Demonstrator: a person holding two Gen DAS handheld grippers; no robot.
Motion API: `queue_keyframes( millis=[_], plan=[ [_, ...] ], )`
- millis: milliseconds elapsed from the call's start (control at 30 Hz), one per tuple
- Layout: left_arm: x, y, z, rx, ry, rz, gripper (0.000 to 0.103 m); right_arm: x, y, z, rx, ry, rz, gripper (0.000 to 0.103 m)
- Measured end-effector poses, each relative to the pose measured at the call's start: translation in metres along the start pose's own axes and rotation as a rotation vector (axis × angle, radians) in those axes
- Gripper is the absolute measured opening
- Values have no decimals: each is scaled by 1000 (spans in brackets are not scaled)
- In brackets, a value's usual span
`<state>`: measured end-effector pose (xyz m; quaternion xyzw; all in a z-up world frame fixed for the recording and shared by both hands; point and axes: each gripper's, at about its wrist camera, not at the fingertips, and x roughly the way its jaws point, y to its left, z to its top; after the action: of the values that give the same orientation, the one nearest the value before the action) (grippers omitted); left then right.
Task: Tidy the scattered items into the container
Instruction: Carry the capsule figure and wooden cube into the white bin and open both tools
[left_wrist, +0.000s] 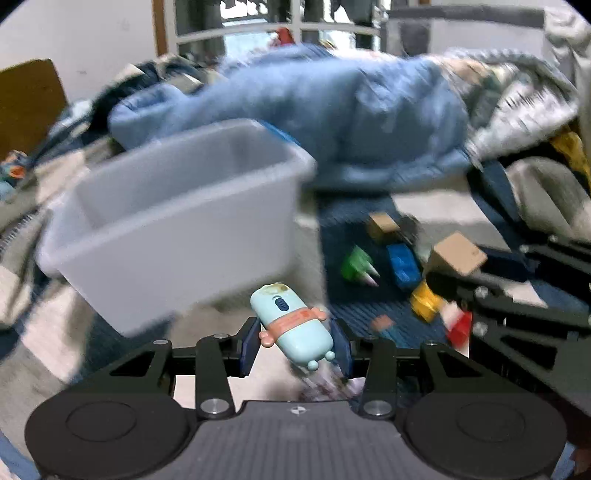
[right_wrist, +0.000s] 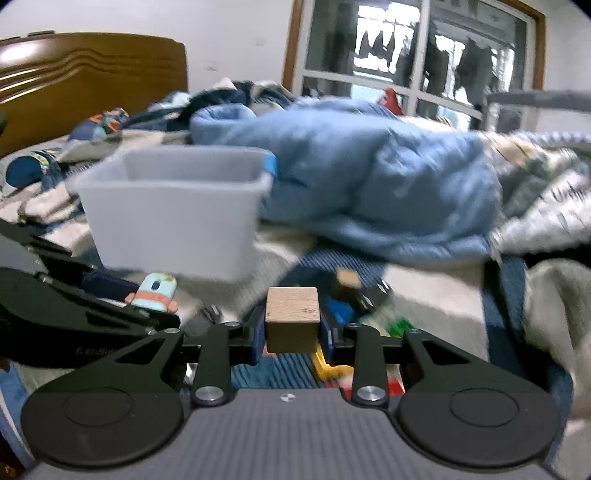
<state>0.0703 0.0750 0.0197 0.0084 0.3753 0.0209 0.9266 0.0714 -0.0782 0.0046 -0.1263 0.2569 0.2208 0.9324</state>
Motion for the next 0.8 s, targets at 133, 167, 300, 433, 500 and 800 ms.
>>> queue_keyframes(
  millis=[133,167,300,433,500,800],
  plan=[
    [-5,30,34,-29,-56,50,46,17,13,27,-14,-37,33,33],
    [-6,37,43,-32,-70,65,46,20,15,32,-15,-46,40,33],
    [5,61,71,-56,-88,103,46,38,22,56,-3,-73,74,33],
    [27,83,88,-86,-76,125,46,55,28,80,-1,-103,96,33],
    [40,91,93,-91,-62,132,46,68,32,90,5,-103,110,33],
    [84,111,93,-100,-6,163,46,121,46,109,-18,-41,137,33]
  ],
)
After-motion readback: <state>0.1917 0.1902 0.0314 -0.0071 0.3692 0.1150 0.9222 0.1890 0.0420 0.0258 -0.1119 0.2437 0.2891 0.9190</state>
